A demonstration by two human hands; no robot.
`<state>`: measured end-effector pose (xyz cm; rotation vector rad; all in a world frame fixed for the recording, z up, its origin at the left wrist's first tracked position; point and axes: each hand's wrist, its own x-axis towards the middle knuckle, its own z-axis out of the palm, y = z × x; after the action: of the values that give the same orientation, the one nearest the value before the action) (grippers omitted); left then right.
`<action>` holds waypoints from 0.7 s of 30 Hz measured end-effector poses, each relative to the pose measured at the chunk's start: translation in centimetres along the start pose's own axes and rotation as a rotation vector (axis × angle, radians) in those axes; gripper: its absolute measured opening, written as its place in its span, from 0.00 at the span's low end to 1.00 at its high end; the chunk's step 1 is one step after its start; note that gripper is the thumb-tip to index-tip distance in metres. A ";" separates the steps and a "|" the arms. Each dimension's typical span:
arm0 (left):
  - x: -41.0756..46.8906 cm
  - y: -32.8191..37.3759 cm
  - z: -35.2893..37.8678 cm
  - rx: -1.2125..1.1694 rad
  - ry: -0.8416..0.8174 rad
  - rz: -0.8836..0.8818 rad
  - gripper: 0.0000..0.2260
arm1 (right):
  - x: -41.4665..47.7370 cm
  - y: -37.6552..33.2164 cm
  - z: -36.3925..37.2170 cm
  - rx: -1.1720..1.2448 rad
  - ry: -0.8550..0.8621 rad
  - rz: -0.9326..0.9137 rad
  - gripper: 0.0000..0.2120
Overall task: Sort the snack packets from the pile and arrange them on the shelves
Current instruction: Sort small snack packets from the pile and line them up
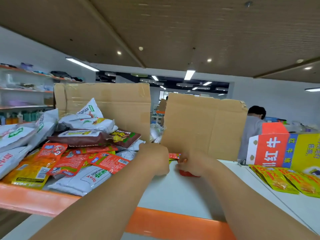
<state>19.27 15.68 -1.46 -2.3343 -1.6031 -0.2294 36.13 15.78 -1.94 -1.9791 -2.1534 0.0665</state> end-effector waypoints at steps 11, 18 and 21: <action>0.2 -0.3 0.5 -0.114 0.111 0.118 0.11 | -1.4 0.4 -1.4 0.092 -0.012 0.196 0.13; 0.7 -1.0 0.3 -0.569 0.312 -0.015 0.06 | -1.4 1.1 -1.7 0.221 0.053 0.202 0.10; 0.8 -1.9 -0.2 -0.731 0.362 -0.067 0.08 | -1.1 1.6 -2.0 0.293 0.049 0.209 0.04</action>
<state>17.80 17.00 -0.78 -2.4969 -1.5761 -1.3663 38.15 14.59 -0.41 -1.9991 -1.7815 0.3423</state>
